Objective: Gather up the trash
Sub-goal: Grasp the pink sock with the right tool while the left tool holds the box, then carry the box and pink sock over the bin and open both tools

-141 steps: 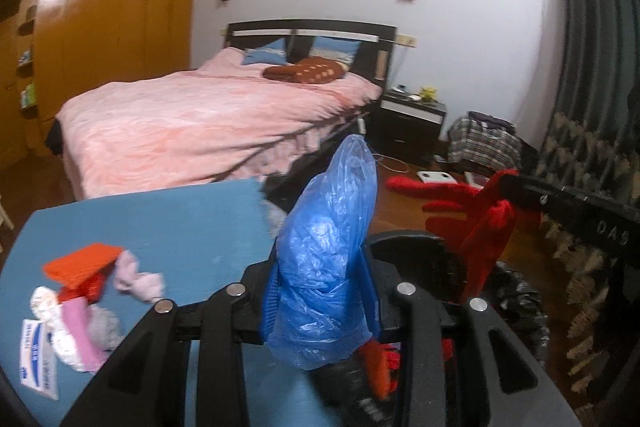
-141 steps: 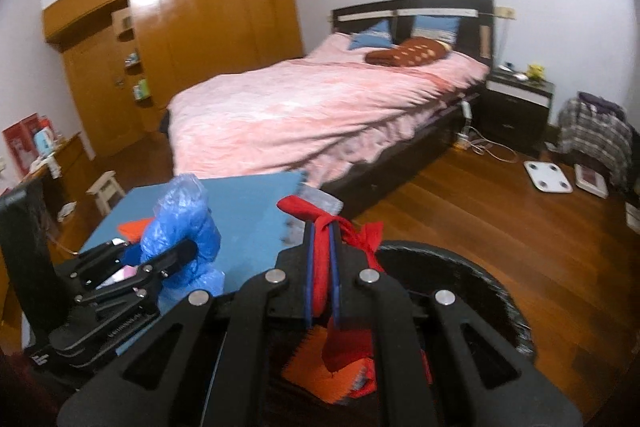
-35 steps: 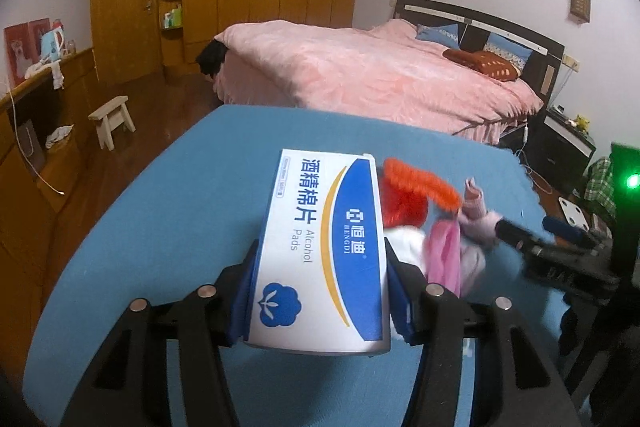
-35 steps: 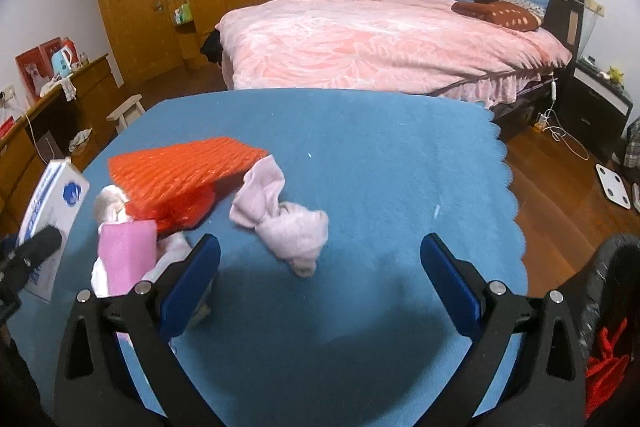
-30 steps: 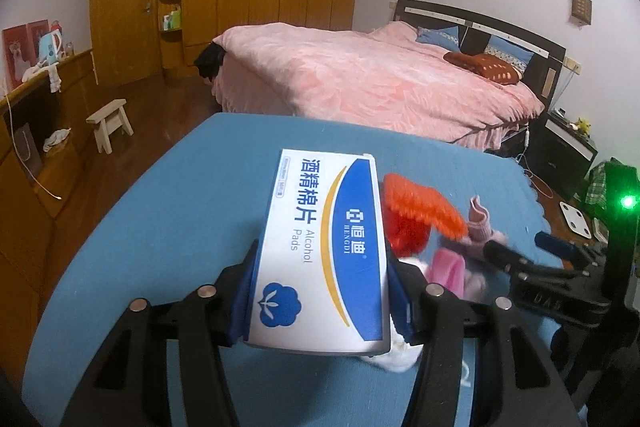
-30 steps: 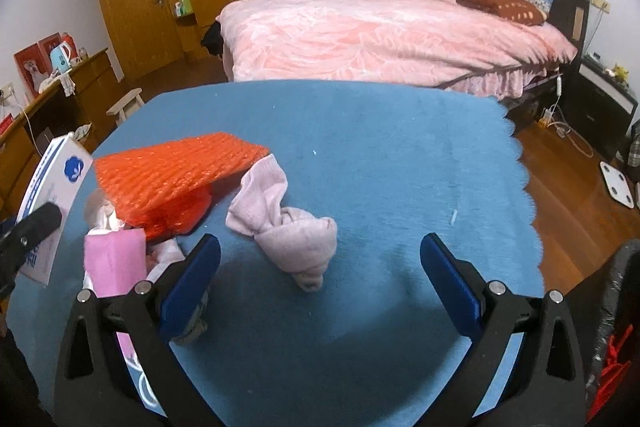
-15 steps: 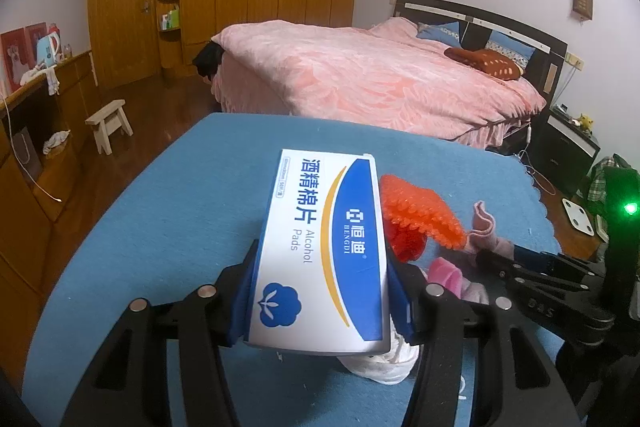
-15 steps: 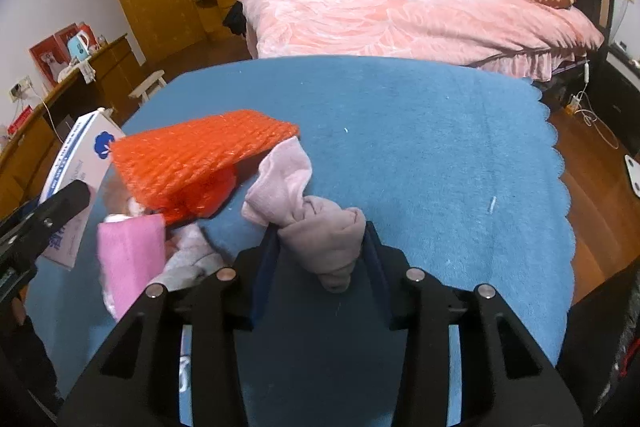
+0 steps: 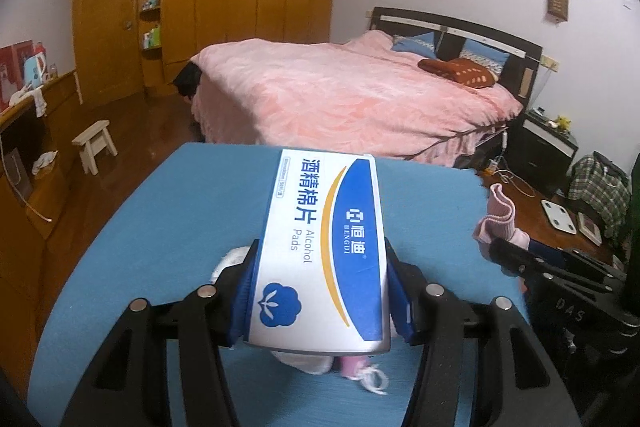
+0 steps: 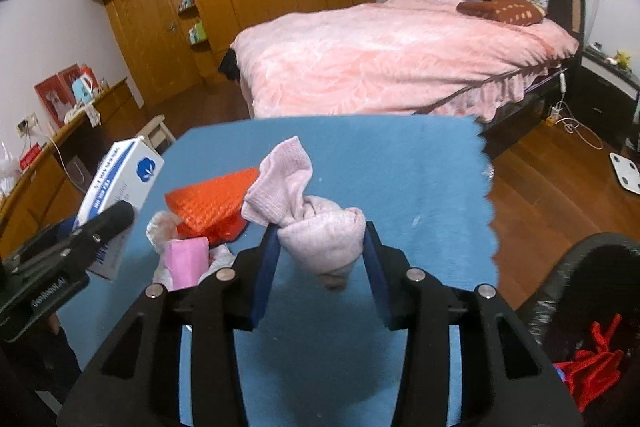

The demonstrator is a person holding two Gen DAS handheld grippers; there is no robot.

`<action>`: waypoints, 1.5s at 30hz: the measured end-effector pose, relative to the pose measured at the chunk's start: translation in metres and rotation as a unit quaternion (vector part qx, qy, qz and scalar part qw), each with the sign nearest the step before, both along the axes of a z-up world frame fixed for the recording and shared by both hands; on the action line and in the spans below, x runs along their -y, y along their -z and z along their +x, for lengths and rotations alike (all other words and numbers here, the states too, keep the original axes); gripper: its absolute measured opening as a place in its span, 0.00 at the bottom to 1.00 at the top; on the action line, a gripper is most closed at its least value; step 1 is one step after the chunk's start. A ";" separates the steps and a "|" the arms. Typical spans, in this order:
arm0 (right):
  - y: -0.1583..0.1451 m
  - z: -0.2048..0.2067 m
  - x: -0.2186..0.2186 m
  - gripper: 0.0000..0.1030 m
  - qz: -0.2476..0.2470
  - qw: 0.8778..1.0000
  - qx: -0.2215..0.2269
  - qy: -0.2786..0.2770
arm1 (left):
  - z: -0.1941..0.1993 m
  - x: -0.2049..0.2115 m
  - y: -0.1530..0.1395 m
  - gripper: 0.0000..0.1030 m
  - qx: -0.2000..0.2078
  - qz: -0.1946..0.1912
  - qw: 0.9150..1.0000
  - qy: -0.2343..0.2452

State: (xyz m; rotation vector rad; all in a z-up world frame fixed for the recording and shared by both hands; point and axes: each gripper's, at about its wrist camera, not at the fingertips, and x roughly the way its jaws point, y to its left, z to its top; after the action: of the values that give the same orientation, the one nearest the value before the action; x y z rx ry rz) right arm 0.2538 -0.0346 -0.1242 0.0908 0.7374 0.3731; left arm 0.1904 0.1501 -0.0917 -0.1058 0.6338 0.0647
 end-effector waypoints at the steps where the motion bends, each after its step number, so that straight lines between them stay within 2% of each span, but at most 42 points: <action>1: -0.003 -0.003 0.004 0.39 0.001 1.000 0.003 0.002 | -0.002 0.005 -0.003 0.54 0.002 -0.001 1.000 0.005; 9: -0.033 -0.030 0.045 0.40 0.006 0.999 0.029 0.023 | -0.012 0.050 -0.026 0.54 0.016 0.000 0.999 0.045; 23: -0.062 -0.075 0.123 0.40 -0.003 0.996 0.059 0.073 | -0.020 0.128 -0.048 0.54 0.031 -0.002 0.993 0.118; 33: -0.067 -0.100 0.179 0.40 -0.009 0.990 0.070 0.118 | -0.024 0.186 -0.053 0.54 0.038 -0.005 0.985 0.171; 45: -0.055 -0.119 0.241 0.40 -0.025 0.982 0.064 0.178 | -0.029 0.250 -0.048 0.54 0.035 -0.004 0.972 0.234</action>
State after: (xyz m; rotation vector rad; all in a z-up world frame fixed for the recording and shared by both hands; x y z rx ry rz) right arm 0.1351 -0.2753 -0.0696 0.1473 0.5893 0.0171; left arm 0.1616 -0.1004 -0.0434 0.0353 0.5758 -0.3956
